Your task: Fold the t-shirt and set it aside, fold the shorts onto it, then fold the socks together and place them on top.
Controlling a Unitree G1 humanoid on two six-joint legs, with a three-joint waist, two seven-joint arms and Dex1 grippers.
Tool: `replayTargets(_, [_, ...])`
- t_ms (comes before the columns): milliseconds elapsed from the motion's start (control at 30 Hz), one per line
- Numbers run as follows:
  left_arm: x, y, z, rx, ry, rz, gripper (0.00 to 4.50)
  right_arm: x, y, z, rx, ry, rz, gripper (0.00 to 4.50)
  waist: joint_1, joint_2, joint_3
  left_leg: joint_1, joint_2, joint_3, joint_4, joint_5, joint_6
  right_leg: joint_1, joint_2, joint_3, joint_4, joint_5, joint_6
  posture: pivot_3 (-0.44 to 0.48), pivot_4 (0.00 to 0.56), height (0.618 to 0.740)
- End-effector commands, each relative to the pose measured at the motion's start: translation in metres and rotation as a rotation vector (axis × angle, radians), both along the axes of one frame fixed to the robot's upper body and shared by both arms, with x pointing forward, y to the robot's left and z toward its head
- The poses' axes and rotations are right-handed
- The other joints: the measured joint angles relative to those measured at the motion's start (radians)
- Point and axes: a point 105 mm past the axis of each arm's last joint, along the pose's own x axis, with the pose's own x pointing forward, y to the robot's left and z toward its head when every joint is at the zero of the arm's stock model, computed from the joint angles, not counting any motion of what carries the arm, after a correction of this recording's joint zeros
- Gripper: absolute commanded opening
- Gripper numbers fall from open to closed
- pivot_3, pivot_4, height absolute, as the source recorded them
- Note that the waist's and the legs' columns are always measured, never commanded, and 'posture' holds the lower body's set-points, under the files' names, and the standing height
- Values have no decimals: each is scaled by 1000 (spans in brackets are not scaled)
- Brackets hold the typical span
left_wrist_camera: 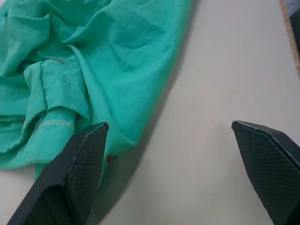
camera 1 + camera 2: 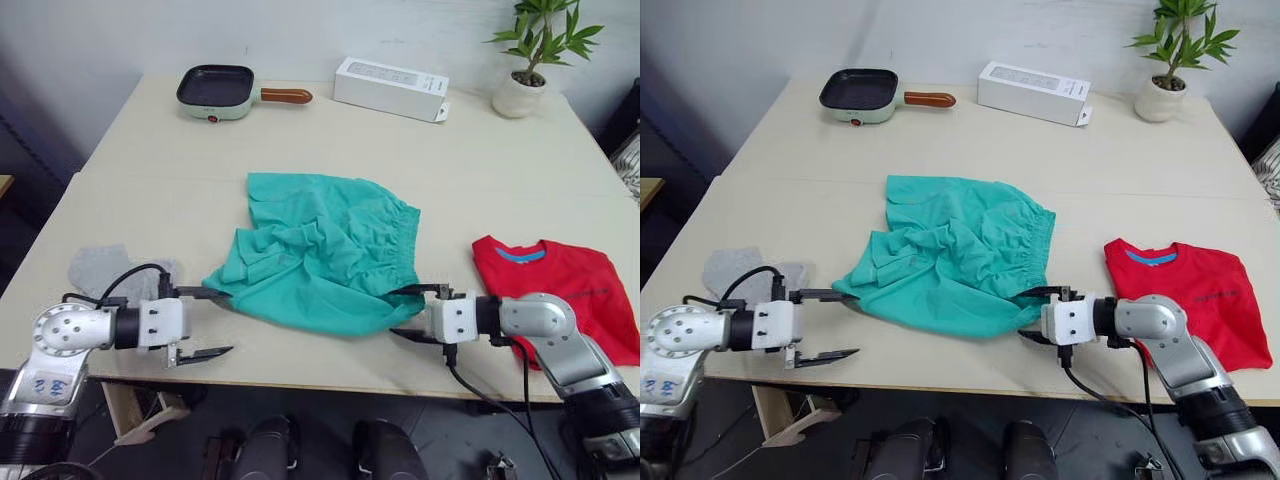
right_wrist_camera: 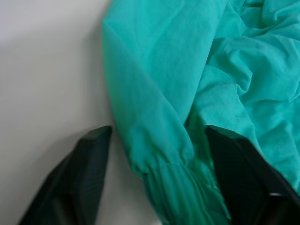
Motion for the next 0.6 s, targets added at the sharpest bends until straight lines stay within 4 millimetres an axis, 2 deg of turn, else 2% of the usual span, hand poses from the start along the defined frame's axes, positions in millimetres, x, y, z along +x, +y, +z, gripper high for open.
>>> replayTargets(33, [16,4,4,50,-94,19,4417,8,3,10,6,-76,3,1730,-1,0,0,0,0,0,0,0,0,0,0,0,0,0,0,0,150,740])
replayTargets(200, [29,14,5,96,-151,35,4417,16,6,23,100,-79,-41,16,-3,0,0,1,0,1,-1,1,-1,-1,0,0,1,0,0,0,150,740])
replayTargets(267, [31,14,6,96,-172,27,4417,22,6,35,232,-21,-123,16,-3,0,0,1,1,1,-1,1,0,-1,0,0,2,0,0,0,150,740])
replayTargets(333, [32,13,5,103,-186,9,4417,25,6,40,294,12,-159,16,-2,0,0,0,1,1,-1,1,0,-1,0,0,2,0,0,0,150,740])
replayTargets(467, [42,0,14,39,-245,-25,4417,24,8,42,340,56,-183,16,1,0,0,0,1,1,0,1,-1,-1,-1,0,2,0,0,0,150,740])
replayTargets(600, [45,-19,6,67,-281,-115,4417,23,12,45,380,89,-196,16,1,0,0,0,0,1,0,0,-2,-1,-1,0,1,1,0,0,150,740])
